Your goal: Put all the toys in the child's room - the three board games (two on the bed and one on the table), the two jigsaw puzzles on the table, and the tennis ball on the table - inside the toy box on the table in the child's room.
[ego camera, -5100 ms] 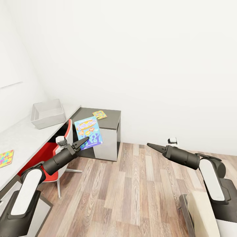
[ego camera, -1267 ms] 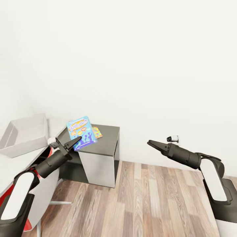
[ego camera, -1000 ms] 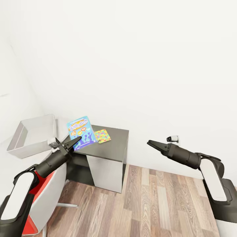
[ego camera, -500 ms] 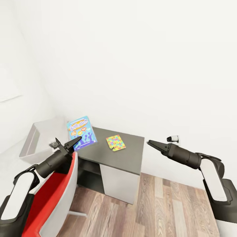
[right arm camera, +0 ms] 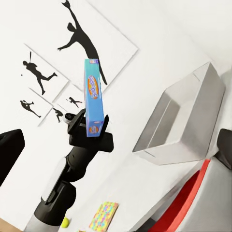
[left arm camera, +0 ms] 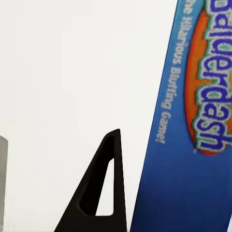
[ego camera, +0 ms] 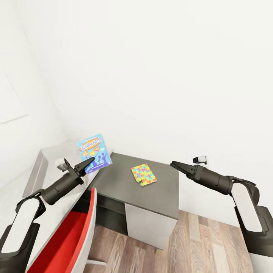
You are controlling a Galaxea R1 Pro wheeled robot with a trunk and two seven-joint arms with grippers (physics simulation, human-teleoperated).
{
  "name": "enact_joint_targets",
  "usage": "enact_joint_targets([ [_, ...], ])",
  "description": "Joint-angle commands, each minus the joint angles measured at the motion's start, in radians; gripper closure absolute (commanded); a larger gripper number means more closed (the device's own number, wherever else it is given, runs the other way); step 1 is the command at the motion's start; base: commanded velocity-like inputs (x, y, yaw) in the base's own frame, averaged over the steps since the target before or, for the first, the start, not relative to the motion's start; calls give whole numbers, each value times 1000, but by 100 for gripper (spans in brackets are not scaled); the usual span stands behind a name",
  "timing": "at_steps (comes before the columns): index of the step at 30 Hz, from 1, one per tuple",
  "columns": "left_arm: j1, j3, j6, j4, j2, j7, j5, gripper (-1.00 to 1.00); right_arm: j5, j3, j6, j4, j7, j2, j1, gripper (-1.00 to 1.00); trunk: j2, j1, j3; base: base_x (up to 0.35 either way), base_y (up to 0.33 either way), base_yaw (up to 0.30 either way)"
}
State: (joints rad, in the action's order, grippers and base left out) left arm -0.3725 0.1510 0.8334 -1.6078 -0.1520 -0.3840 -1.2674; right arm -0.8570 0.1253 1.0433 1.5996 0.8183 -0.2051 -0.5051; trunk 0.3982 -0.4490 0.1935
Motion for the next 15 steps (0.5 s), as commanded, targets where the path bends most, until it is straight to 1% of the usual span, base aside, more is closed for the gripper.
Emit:
enact_joint_targets([
  [1,-1,1,7,0,0,-3,-6,100,4,2,4,0,5,0,-1,-100,2,-1,2,292,193,1],
  [5,-1,0,7,0,0,-5,-6,100,5,4,4,-1,5,0,-1,-100,2,-1,2,277,166,1],
  [8,-1,-1,6,0,1,-7,-6,100,5,6,4,-1,4,0,-1,-100,2,-1,2,168,94,0],
  [15,0,-5,5,-1,1,-11,-6,100,8,8,4,-2,4,1,-1,-100,2,-1,2,71,40,0],
])
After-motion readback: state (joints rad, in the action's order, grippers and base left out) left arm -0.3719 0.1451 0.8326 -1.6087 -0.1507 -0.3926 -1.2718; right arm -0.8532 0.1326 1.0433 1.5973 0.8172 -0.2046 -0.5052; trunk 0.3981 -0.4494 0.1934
